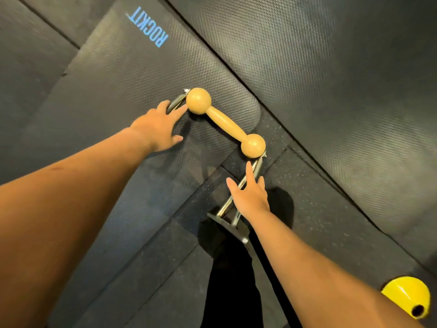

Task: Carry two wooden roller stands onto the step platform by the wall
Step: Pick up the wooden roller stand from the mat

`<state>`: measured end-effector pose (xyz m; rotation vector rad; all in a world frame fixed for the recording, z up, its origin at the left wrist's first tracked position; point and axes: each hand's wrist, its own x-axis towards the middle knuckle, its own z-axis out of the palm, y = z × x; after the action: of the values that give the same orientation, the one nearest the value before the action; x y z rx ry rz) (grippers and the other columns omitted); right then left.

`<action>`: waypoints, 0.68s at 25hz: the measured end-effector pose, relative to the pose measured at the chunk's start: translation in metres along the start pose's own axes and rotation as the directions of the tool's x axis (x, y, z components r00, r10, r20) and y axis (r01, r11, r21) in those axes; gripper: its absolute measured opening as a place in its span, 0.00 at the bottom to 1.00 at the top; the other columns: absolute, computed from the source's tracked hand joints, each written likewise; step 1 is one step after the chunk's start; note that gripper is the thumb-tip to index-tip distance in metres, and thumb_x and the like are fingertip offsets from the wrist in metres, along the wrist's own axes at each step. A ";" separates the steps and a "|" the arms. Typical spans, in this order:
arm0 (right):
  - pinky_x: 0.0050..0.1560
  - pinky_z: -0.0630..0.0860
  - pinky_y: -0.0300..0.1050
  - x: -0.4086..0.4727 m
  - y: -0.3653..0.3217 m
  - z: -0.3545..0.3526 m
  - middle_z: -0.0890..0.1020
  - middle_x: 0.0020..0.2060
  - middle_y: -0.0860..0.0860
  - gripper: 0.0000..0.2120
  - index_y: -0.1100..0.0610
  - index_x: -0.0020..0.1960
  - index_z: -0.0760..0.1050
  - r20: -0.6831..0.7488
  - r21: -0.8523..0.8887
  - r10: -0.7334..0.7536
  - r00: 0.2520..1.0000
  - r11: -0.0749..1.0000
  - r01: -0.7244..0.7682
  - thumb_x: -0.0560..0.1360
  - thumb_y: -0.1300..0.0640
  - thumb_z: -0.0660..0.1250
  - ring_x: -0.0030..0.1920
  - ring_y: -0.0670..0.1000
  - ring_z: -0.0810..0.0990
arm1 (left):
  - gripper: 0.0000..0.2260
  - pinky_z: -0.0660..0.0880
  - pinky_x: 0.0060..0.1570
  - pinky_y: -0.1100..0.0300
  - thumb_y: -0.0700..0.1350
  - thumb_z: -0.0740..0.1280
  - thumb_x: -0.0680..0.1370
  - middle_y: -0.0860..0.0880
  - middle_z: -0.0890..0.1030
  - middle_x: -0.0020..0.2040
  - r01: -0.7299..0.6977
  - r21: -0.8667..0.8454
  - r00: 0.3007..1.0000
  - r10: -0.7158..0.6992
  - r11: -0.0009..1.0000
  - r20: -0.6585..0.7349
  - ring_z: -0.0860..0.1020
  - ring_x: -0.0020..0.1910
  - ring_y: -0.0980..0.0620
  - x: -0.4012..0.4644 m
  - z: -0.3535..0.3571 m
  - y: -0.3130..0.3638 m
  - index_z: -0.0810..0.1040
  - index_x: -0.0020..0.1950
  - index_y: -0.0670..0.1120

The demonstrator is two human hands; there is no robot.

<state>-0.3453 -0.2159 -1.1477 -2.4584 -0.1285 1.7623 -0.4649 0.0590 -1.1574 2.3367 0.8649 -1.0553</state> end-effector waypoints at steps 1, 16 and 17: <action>0.73 0.66 0.64 0.002 0.001 0.002 0.46 0.85 0.55 0.41 0.31 0.82 0.40 -0.010 0.018 0.011 1.000 1.000 -0.011 0.80 0.33 0.62 0.83 0.64 0.54 | 0.41 0.69 0.70 0.35 0.59 0.68 0.81 0.37 0.48 0.84 0.004 0.005 1.000 -0.004 1.000 -0.010 0.64 0.76 0.29 0.003 0.004 0.002 0.46 0.86 0.59; 0.28 0.66 0.46 0.033 -0.003 0.013 0.72 0.40 0.53 0.13 0.58 0.63 0.73 0.124 0.730 0.378 0.917 0.591 -0.342 0.81 0.55 0.70 0.32 0.51 0.67 | 0.24 0.72 0.42 0.49 0.57 0.70 0.79 0.41 0.82 0.55 0.204 -0.417 0.916 -0.323 0.885 -0.236 0.80 0.51 0.38 0.023 0.016 -0.001 0.75 0.70 0.46; 0.29 0.66 0.46 0.033 -0.004 0.012 0.72 0.40 0.53 0.11 0.57 0.62 0.73 0.112 0.724 0.368 0.923 0.606 -0.329 0.81 0.55 0.69 0.32 0.51 0.66 | 0.20 0.71 0.41 0.50 0.58 0.70 0.78 0.43 0.82 0.51 0.231 -0.475 0.901 -0.371 0.849 -0.226 0.79 0.47 0.40 0.021 0.016 -0.002 0.77 0.63 0.45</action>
<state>-0.3460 -0.2072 -1.1816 -1.9633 0.9554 1.4303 -0.4635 0.0580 -1.1838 2.0373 1.4684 -0.5174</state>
